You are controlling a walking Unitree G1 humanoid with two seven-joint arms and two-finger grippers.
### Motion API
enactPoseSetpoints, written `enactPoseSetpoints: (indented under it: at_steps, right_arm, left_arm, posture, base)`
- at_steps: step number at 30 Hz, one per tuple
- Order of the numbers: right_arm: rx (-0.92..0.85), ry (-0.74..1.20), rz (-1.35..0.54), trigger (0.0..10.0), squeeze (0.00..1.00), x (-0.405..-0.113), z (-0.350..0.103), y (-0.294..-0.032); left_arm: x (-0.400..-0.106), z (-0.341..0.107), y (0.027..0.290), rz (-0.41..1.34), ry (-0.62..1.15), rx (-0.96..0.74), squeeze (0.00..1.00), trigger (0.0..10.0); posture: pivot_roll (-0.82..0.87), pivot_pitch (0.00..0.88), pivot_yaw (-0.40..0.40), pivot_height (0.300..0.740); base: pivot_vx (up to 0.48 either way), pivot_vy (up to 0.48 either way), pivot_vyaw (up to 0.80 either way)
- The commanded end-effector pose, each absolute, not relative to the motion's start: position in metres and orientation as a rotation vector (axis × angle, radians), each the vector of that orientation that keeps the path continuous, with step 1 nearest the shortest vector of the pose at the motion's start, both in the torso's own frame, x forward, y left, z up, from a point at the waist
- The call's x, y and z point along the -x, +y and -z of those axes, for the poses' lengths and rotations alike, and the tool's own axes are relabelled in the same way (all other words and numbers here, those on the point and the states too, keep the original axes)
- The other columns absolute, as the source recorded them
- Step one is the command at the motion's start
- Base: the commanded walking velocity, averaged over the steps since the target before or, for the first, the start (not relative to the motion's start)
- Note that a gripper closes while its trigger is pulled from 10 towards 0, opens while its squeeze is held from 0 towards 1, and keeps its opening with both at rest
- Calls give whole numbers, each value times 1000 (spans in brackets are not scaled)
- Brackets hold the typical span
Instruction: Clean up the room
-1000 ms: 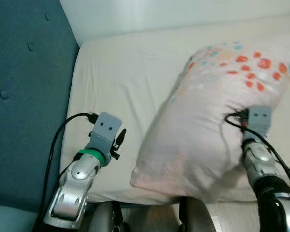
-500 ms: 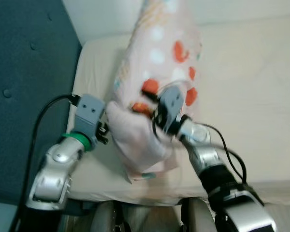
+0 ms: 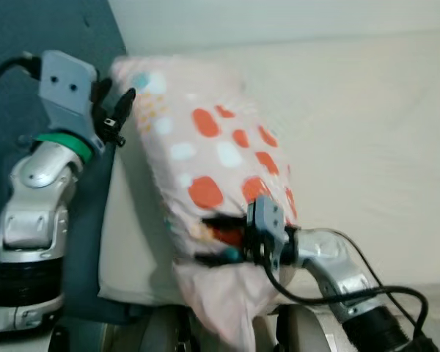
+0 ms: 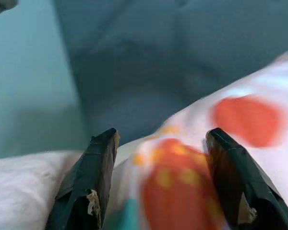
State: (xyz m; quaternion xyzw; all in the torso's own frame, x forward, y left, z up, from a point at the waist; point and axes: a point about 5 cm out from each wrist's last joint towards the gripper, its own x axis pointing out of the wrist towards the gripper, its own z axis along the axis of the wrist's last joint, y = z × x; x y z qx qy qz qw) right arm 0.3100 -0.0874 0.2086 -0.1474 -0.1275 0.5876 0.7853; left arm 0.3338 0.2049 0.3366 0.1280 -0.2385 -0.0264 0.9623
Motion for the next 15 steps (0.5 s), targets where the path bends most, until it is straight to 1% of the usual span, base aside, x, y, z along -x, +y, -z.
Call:
enactPoseSetpoints:
  at_steps: [1,2,3,5,7,8,9,10,11,12,13,15]
  right_arm:
    - [296,-271,-1234,10000,0,-310,-207,-91]
    - [312,-347,-1062,10000,0,-327,-224,-103]
    - [312,-347,-1062,10000,0,-327,-224,-103]
    - [342,-443,-801,10000,0,-349,-245,-124]
    - [349,-516,-599,10000,0,-360,-261,-142]
    - [348,-547,-527,10000,0,-363,-267,-148]
    - [280,-587,-441,10000,0,-364,-276,-158]
    - [280,-587,-441,10000,0,-364,-276,-158]
    - [227,-612,-385,10000,0,-364,-282,-166]
    - [143,-661,-325,10000,0,-361,-291,-176]
    - [143,-661,-325,10000,0,-361,-291,-176]
    - [-71,-711,-227,10000,0,-358,-300,-199]
  left_arm:
    - [-331,-342,213,7,-518,-251,0,10000]
    - [-331,-346,212,-3,-540,-230,0,10000]
    - [-331,-346,212,-3,-540,-230,0,10000]
    - [-331,-345,209,12,-544,-212,0,10000]
    - [-330,-342,204,28,-547,-201,0,10000]
    - [-330,-341,202,34,-549,-197,0,10000]
    - [-329,-339,196,60,-542,-190,0,10000]
    - [-329,-339,196,60,-542,-190,0,10000]
    - [-329,-337,192,78,-537,-185,0,10000]
    - [-326,-332,184,145,-510,-195,0,10000]
    - [-326,-332,184,145,-510,-195,0,10000]
    - [-320,-318,170,256,-461,-231,0,10000]
  posture:
    - [-76,181,161,617]
    - [-74,176,159,617]
    - [-74,176,159,617]
    - [-79,170,161,617]
    - [-79,168,160,617]
    - [-79,168,160,617]
    - [-68,165,157,617]
    - [-68,165,157,617]
    - [-66,164,157,617]
    - [-61,164,157,617]
    - [-61,164,157,617]
    - [-56,165,159,617]
  base:
    - [0,0,0]
    - [0,0,0]
    - [0,0,0]
    - [0,0,0]
    - [0,0,0]
    - [0,0,0]
    - [0,0,0]
    - [0,0,0]
    - [0,0,0]
    - [0,0,0]
    - [0,0,0]
    - [0,0,0]
